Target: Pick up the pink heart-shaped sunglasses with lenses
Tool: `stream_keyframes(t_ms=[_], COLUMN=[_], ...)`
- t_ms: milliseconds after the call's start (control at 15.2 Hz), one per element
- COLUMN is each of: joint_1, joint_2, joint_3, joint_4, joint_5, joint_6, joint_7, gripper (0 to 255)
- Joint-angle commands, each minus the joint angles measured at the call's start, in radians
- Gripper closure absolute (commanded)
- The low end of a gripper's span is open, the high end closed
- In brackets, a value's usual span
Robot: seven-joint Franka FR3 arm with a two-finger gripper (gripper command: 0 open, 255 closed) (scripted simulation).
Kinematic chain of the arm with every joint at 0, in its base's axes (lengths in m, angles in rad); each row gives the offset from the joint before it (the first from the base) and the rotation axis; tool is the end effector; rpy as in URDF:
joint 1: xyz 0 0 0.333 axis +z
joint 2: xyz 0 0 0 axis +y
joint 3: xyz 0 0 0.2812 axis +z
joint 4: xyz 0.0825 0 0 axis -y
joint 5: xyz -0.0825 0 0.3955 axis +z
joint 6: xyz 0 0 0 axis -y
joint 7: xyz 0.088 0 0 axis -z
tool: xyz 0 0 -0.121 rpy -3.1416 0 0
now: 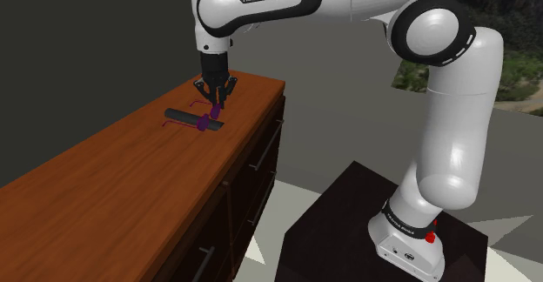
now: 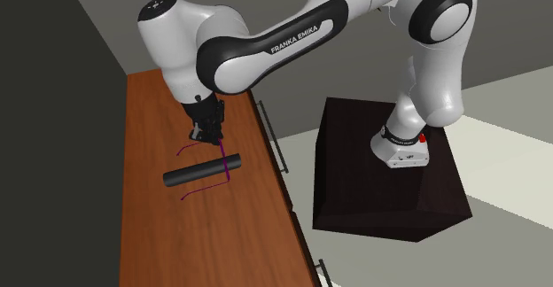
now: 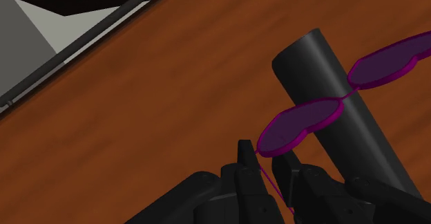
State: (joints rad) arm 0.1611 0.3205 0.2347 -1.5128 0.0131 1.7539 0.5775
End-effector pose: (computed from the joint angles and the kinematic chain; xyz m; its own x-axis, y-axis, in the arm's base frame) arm 0.6025 0.2375 0.4285 0.9761 -0.1894 -0.1065 -0.1939 -0.9805 -0.0331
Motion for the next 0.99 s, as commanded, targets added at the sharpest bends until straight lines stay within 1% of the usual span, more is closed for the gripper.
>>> stream_keyframes(t_ms=[0, 330, 924], joint_1=[0.000, 0.000, 0.004], joint_2=[0.000, 0.001, 0.004], joint_3=[0.000, 0.000, 0.002], joint_4=[-0.001, 0.000, 0.125], joint_5=[0.000, 0.000, -0.001], joint_6=[0.000, 0.000, -0.122], joint_7=[0.000, 0.000, 0.007], gripper=[255, 255, 255])
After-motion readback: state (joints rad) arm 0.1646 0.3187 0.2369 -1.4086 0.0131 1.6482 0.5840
